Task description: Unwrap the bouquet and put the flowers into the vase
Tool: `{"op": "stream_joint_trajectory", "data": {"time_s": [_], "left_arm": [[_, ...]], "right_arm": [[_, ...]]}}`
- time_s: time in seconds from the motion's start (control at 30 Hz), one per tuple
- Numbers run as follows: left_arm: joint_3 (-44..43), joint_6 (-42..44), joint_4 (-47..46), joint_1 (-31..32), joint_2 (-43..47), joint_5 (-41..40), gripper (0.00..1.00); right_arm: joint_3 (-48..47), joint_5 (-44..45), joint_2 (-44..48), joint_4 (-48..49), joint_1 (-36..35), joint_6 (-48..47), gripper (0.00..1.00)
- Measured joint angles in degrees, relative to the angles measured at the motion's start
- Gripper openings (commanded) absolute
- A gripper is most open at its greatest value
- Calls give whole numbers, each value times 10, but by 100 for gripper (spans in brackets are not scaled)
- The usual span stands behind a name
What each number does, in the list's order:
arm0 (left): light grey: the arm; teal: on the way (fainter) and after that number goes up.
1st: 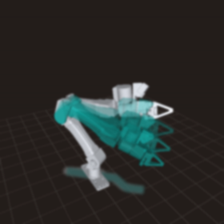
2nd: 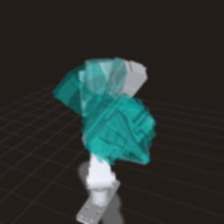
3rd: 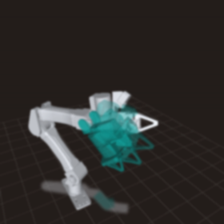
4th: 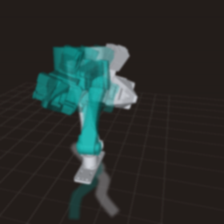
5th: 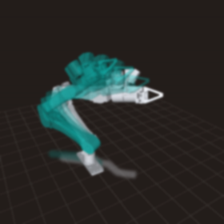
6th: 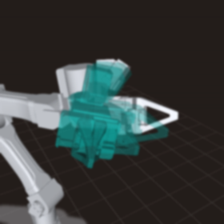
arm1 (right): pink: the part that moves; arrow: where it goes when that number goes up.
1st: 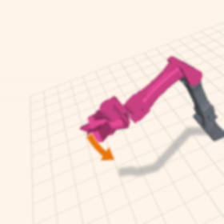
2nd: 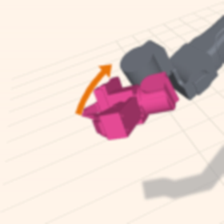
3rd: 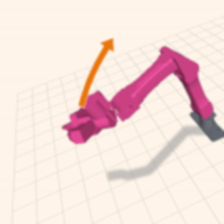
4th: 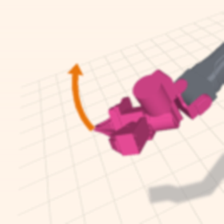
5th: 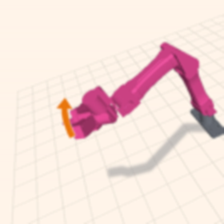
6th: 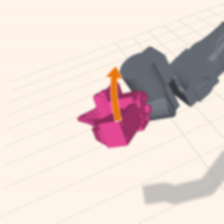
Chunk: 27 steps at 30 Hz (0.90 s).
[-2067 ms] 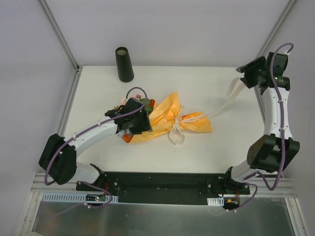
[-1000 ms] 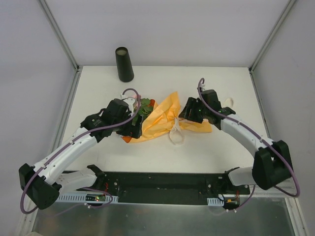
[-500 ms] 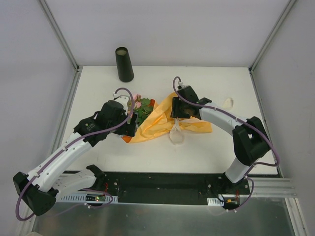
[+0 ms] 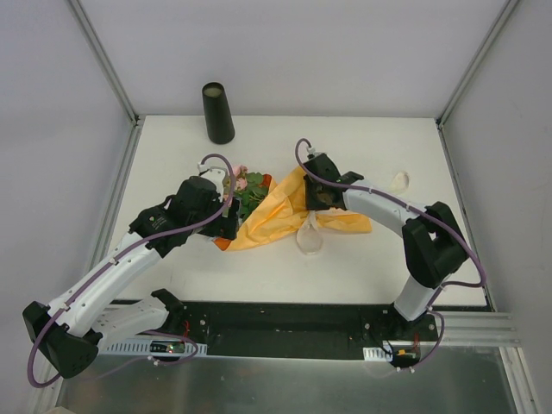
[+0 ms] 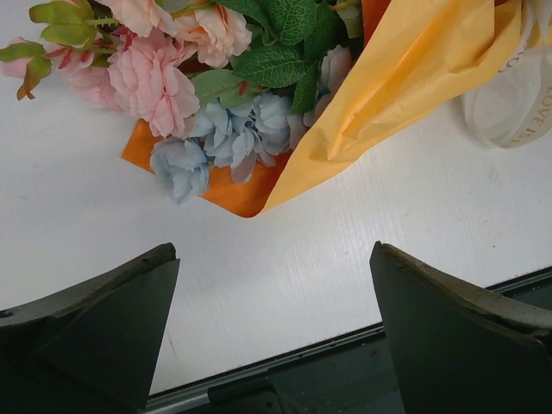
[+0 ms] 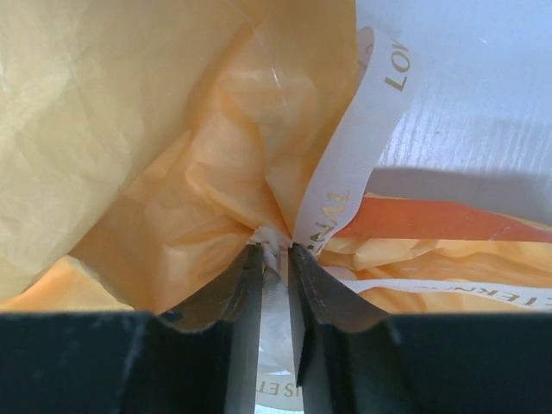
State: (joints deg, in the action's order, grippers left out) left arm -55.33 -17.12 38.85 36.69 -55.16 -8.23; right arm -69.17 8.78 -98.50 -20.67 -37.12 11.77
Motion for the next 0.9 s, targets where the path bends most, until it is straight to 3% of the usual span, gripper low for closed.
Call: {"op": "stream_joint_trajectory", "data": {"time_s": [0.1,0.13,0.4,0.9], "left_arm": [[0,0,0,0,0,0,99],[0,0,0,0,0,0,99],[0,0,0,0,0,-22,99],[3,-6,0,0,-6,-27,99]], "right_arm": [[0,9,0,-2,-2,-2,1],[0,12,0,-2,-2,-4,0],[-39,52,23,-57,-3,-15,0],[-97,109,219,-90,-3,7,0]]}}
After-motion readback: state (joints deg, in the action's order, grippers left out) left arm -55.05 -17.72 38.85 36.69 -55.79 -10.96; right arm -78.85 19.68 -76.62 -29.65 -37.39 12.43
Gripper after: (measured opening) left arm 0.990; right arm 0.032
